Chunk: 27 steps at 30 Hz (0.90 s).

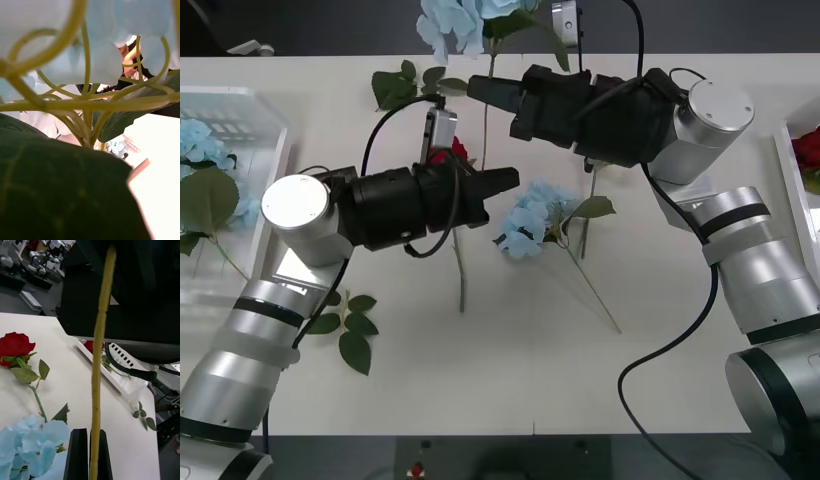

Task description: Put the red flowers into the right box and the blue flowers into the left box

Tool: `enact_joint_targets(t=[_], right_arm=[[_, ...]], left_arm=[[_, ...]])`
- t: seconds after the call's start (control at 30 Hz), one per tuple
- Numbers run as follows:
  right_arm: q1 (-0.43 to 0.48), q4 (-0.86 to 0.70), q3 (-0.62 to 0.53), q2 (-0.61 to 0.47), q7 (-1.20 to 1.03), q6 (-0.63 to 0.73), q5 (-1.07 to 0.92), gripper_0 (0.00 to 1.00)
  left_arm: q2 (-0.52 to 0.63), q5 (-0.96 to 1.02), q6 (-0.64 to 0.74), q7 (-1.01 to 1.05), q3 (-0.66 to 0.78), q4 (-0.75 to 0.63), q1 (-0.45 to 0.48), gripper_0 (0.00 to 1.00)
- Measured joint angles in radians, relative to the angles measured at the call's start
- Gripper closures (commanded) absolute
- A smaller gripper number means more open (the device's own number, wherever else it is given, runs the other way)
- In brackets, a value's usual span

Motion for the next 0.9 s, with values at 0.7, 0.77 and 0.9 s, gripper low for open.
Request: enact_joint_targets(t=[0.7, 0.77, 0.9], right_arm=[[-0.002, 0.000, 0.016, -0.058, 0.018, 0.000, -0.044, 0.14], [-0.010, 0.000, 0.061, -0.108, 0.018, -0.028, -0.079, 0.14], [-0.065, 0.000, 0.254, -0.280, -0.001, -0.132, -0.153, 0.14]], left_arm=[[0.360, 0.001, 0.274, 0.001, 0.324, 0.036, 0.000, 1.00], [0.408, -0.003, 0.314, 0.001, 0.358, 0.078, 0.000, 1.00], [0.463, -0.111, 0.350, 0.005, 0.483, 0.179, 0.000, 1.00]])
